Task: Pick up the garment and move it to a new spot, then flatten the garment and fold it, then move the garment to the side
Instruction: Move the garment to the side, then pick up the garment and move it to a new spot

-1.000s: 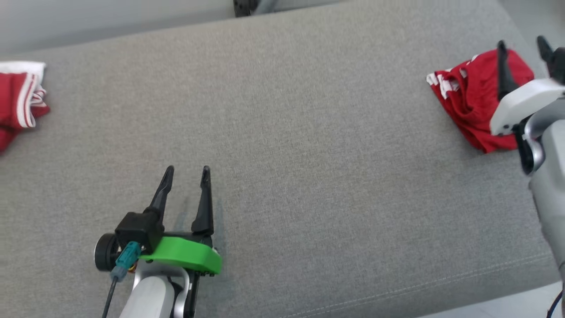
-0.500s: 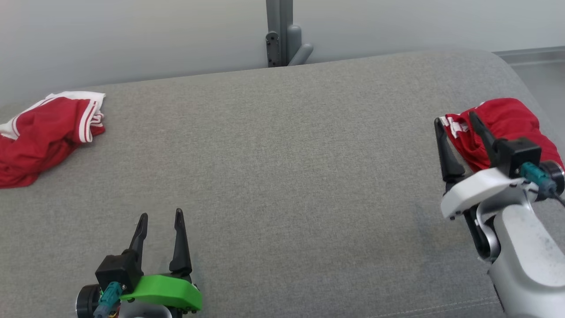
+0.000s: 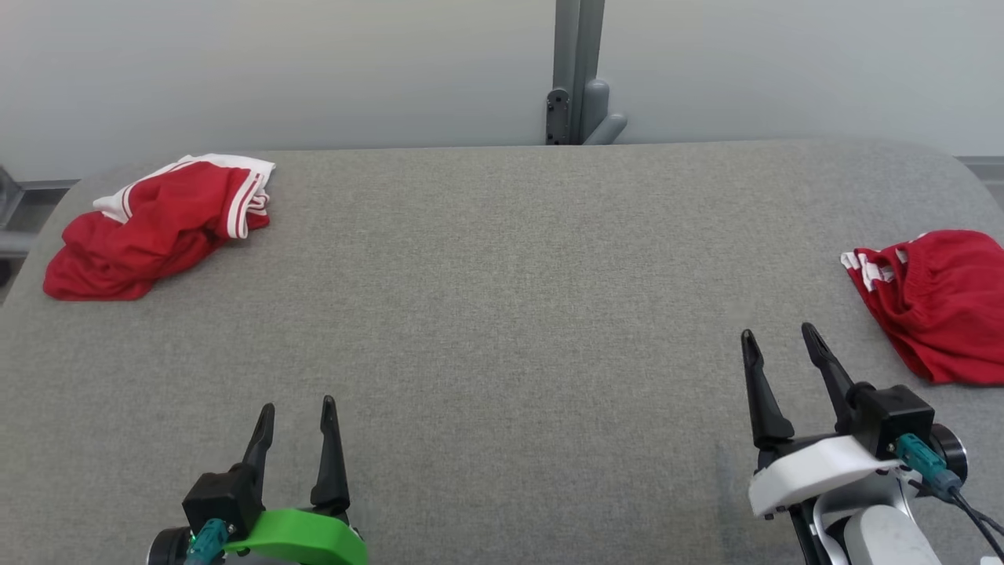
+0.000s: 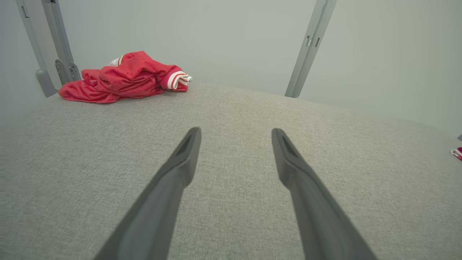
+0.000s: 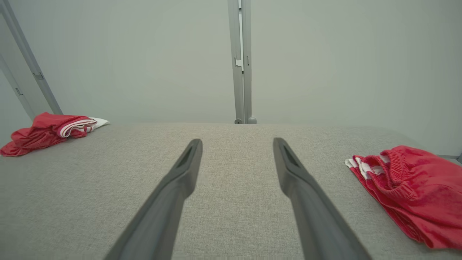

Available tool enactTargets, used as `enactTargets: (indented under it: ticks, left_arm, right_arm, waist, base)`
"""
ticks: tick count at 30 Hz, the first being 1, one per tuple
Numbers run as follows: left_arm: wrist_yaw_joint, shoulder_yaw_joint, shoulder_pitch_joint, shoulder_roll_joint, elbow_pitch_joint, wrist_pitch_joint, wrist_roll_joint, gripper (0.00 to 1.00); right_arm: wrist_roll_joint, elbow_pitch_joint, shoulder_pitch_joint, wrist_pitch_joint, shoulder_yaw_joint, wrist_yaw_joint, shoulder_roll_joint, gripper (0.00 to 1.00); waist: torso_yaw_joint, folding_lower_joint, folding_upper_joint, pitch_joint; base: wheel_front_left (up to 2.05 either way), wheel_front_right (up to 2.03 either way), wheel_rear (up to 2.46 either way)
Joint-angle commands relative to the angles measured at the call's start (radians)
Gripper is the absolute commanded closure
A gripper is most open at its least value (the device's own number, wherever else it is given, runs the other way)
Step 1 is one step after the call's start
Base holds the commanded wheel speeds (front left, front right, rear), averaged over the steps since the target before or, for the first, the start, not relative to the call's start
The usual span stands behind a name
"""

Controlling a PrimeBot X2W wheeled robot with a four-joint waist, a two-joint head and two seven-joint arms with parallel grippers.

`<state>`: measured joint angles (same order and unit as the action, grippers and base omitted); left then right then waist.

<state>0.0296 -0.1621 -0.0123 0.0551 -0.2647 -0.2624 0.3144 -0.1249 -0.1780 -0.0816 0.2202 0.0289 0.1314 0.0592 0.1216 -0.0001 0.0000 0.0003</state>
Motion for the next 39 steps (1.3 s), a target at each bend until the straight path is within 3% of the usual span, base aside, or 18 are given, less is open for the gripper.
enactTargets:
  ticks: [1,27,36,39]
  left_arm:
    - [-0.005,-0.002,-0.003,-0.001,-0.004,-0.003,-0.009,0.00]
    - [-0.016,-0.007,-0.031,-0.004,-0.019,-0.003,-0.023,0.00]
    - [-0.013,-0.006,-0.041,-0.004,-0.012,-0.003,-0.034,0.00]
    - [-0.014,0.006,-0.042,-0.003,-0.006,-0.002,-0.042,0.00]
  right_arm:
    - [0.004,0.014,0.029,-0.003,-0.008,-0.001,-0.001,0.00]
    - [-0.057,0.054,0.114,0.012,0.001,-0.001,-0.008,0.00]
    - [-0.061,0.062,0.117,0.016,-0.009,-0.001,-0.008,0.00]
    - [-0.062,0.060,0.118,0.020,-0.010,-0.001,-0.008,0.00]
  waist:
    - [0.022,0.0001,0.0000,-0.010]
    - [0.033,0.0001,0.0000,-0.018]
    - [0.148,0.0001,0.0000,-0.018]
    - [0.217,0.0001,0.0000,-0.017]
  base:
    - [0.00,0.00,0.00]
    - [0.00,0.00,0.00]
    - [0.00,0.00,0.00]
    - [0.00,0.00,0.00]
